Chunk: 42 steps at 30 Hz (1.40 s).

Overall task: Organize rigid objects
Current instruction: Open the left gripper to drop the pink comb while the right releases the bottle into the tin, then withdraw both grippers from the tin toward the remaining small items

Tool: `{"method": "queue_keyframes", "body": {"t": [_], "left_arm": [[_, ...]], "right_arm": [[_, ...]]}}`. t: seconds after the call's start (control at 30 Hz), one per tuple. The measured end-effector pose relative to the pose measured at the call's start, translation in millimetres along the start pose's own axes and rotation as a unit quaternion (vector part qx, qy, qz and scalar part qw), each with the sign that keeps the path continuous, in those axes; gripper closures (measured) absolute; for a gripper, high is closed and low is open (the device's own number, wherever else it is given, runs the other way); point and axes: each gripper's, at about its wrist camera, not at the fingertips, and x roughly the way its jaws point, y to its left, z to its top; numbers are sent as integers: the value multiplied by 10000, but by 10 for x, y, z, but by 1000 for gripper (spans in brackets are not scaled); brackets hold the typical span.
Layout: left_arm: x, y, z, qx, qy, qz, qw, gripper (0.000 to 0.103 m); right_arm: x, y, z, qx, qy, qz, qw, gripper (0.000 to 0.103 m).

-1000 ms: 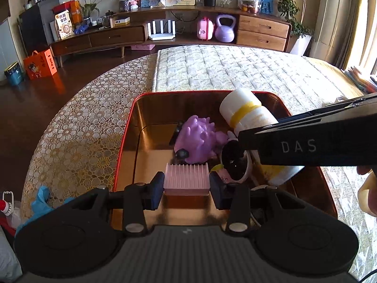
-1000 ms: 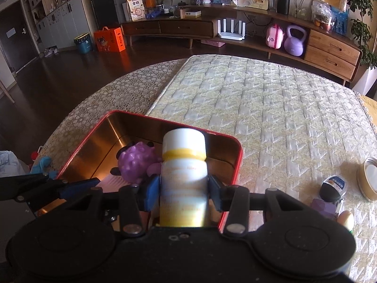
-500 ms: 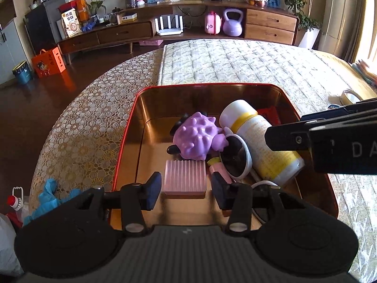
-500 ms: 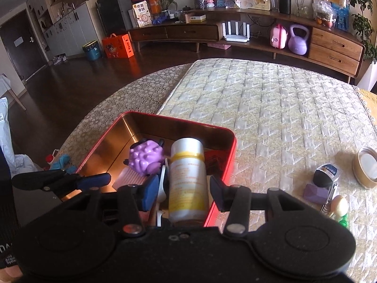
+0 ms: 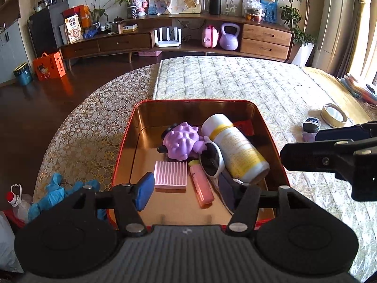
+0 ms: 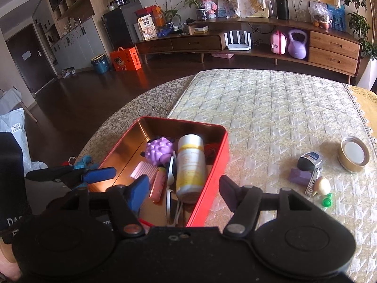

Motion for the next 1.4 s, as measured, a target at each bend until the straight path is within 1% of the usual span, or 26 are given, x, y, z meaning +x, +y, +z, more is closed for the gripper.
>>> {"method": "queue_keyframes", "body": {"t": [0.07,0.13,0.3,0.37,0.4,0.43,0.5,0.6,0.67,0.83,1.03,1.17,1.4], "left_arm": [[-62,-37,-6,-12,-32,-47,10000,38],[-124,-83,-12,-26,-85,-101,9999,34],[-225,-222,-32,-37,-132,-273,9995,34],[-249,-278,-35,-35,-148,-330,9993,29],[-260,-303,-36,-42,-167,-348,9992,25],[-271,-328,-37,-49,-193,-357,9992,24],[-292,-388,-39,-45,-238,-380,9990,24],[-313,-470,-39,-62,-272,-457,9986,23],[-323,-526,-41,-90,-291,-504,9983,21],[-305,-682,-15,-184,-318,-736,9966,20],[-189,-1005,72,-103,-258,-971,9949,20],[-67,-1275,155,110,-196,-993,9948,20],[215,-1570,330,179,-85,-1044,9943,20]], "right_arm": [[-80,-42,-30,-3,-34,-37,10000,31],[-150,-89,-66,9,-74,-75,9999,29],[-314,-248,-164,123,-154,-168,9997,19],[-375,-321,-219,169,-197,-211,9994,14],[-401,-358,-243,185,-213,-242,9993,11],[-424,-390,-269,193,-227,-278,9992,10],[-471,-468,-320,202,-249,-346,9989,6],[-534,-581,-407,245,-264,-331,9988,3],[-597,-663,-479,223,-300,-315,9988,1],[-735,-894,-663,76,-400,-356,9985,0],[-791,-1253,-782,221,-382,-467,9979,0],[-751,-1404,-812,167,-351,-573,9976,1],[-585,-1553,-856,-167,-217,-598,9978,3]]}}
